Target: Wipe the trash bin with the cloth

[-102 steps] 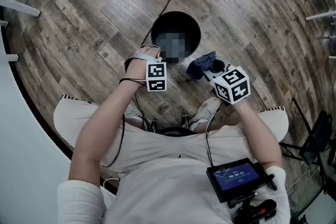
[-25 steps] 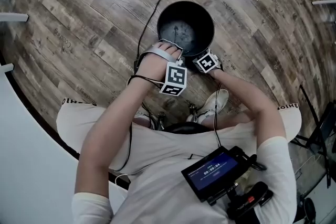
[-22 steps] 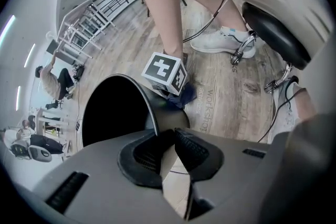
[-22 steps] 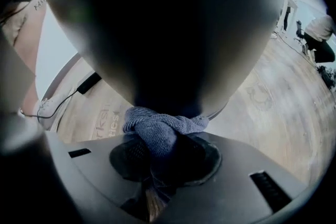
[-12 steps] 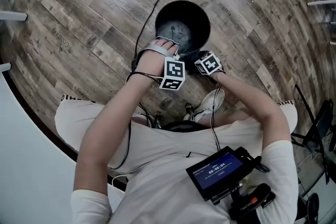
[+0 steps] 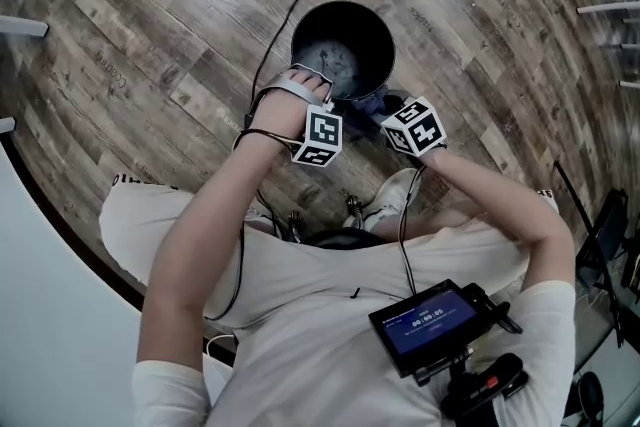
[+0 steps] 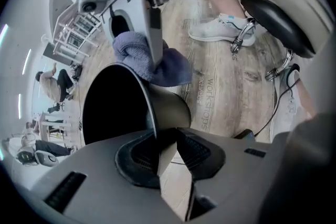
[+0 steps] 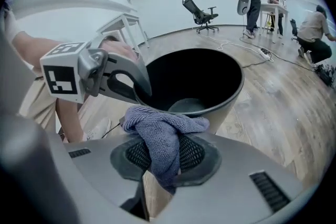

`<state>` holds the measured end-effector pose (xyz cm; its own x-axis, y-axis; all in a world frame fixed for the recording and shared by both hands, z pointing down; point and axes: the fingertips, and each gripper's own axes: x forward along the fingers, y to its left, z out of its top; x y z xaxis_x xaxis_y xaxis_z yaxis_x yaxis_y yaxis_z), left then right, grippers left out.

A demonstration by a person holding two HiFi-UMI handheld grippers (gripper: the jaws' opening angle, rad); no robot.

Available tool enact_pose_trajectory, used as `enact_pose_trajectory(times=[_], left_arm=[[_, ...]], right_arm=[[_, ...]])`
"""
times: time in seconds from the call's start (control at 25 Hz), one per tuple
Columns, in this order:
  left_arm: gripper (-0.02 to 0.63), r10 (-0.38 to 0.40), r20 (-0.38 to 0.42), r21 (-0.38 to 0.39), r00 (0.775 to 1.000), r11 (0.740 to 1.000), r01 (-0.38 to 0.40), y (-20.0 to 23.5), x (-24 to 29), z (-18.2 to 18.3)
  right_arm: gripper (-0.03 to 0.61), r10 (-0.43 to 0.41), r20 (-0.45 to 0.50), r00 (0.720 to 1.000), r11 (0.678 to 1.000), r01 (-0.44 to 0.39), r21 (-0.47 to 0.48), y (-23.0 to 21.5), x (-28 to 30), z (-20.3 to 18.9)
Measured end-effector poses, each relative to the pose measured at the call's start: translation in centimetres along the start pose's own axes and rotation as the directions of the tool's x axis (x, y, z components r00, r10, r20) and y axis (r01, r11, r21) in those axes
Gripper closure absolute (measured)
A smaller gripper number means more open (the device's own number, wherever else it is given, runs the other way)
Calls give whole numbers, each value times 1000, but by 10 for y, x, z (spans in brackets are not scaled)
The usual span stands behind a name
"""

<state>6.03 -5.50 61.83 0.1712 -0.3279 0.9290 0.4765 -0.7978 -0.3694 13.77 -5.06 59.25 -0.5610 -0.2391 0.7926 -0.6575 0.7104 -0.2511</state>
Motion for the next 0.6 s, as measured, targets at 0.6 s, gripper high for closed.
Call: enact_pose_trajectory(times=[0.6], left_arm=[[526, -22, 36, 13, 999, 1000, 21, -3, -1, 13]], right_arm=[[484, -33, -113, 993, 990, 17, -138, -46, 72, -48]])
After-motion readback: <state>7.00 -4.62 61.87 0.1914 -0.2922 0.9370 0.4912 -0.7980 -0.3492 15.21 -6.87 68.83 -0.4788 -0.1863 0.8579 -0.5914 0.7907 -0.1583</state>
